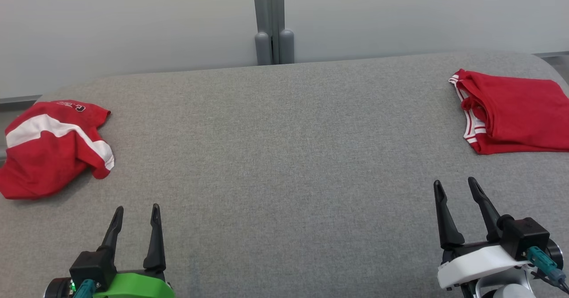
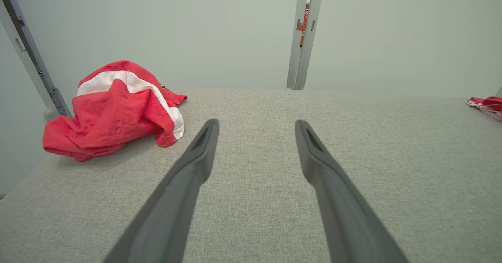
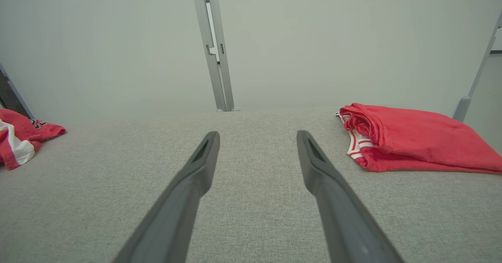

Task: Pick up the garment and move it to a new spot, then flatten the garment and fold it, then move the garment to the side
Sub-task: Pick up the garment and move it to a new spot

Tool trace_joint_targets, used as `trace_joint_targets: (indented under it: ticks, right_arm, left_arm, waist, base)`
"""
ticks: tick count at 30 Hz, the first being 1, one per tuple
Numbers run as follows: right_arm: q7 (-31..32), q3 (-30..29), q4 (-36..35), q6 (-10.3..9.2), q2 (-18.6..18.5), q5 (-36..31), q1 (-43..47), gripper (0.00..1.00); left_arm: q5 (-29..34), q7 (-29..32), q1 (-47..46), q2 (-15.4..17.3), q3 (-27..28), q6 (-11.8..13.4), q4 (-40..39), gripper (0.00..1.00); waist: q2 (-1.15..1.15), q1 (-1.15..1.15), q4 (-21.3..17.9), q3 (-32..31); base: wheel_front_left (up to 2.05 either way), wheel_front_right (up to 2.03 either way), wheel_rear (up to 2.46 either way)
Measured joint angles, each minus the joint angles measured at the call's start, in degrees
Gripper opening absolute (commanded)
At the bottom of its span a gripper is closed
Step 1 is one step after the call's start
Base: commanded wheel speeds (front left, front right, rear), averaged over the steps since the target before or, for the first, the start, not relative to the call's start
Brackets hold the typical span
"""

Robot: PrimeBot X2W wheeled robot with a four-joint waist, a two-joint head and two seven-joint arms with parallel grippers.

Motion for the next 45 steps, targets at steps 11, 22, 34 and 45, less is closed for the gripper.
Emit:
trace_joint_targets:
  ticks: [11, 22, 34, 45]
  right_arm:
    - [0.0, 0.1, 0.4, 0.00, -0.1, 0.1, 0.1, 1.00]
    - [0.0, 0.6, 0.7, 0.00, 0.5, 0.5, 0.9, 1.00]
    - [0.0, 0.8, 1.0, 0.00, 0.8, 0.6, 1.2, 1.00]
    - [0.0, 1.6, 1.3, 0.00, 0.5, 0.6, 0.7, 1.00]
  left_arm:
    - [0.0, 0.0, 0.0, 0.0, 0.0, 0.0, 0.1, 1.00]
    - [0.6, 0.0, 0.0, 0.2, 1.3, -0.1, -0.1, 1.00]
    - [0.8, 0.0, 0.3, 1.2, 3.2, 0.0, -0.6, 1.00]
    - [0.6, 0.0, 0.3, 1.0, 4.0, 0.2, -1.0, 1.00]
  waist:
    - [0.00, 0.00, 0.5, -0.5]
    - [0.00, 0.00, 4.4, -0.8]
    - [0.00, 0.00, 12.9, -0.4]
    - [0.00, 0.00, 21.8, 0.7]
  base:
    - [0.00, 0.00, 0.00]
    - [0.00, 0.00, 0.00]
    - [0.00, 0.00, 0.00]
    - [0.00, 0.00, 0.00]
